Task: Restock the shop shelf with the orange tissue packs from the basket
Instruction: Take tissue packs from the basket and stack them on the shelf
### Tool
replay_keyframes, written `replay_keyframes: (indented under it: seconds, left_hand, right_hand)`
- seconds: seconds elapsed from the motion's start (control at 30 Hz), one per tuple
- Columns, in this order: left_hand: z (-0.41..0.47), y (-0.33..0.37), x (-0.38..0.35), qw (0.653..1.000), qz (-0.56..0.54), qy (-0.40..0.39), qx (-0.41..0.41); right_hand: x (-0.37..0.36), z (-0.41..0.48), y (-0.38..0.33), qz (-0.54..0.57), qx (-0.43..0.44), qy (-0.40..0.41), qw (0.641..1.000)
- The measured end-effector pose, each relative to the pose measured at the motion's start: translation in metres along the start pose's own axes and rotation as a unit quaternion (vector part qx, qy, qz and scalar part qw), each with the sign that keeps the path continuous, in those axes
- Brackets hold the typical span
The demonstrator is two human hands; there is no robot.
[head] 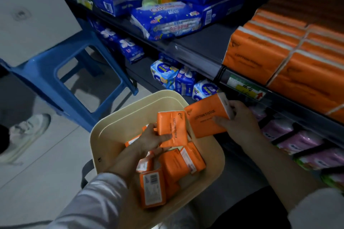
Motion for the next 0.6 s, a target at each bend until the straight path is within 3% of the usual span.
replay_keyframes:
  seconds: [0.4, 0.6]
  left_hand:
    - [-0.105, 0.073, 0.013, 0.988, -0.041, -0.059, -0.140]
    - [-0.157, 0.119, -0.011, 0.973, -0.026, -0.039, -0.224]
  right_hand:
    - [0.049, -0.055, -0.031, 0.188, 0.054, 0.064, 0.979]
    - [0.101, -0.091, -0.051, 0.247, 0.108, 0.083, 0.959]
Point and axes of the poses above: each hand's wrist, its own z-axis towards the middle knuckle, its own x-axis out of the back of the hand, y = z × x, the point moved 3 cm from there along z, towards the middle knuckle, and after that the axes turned 12 degrees about z, right-handed, at the moved point
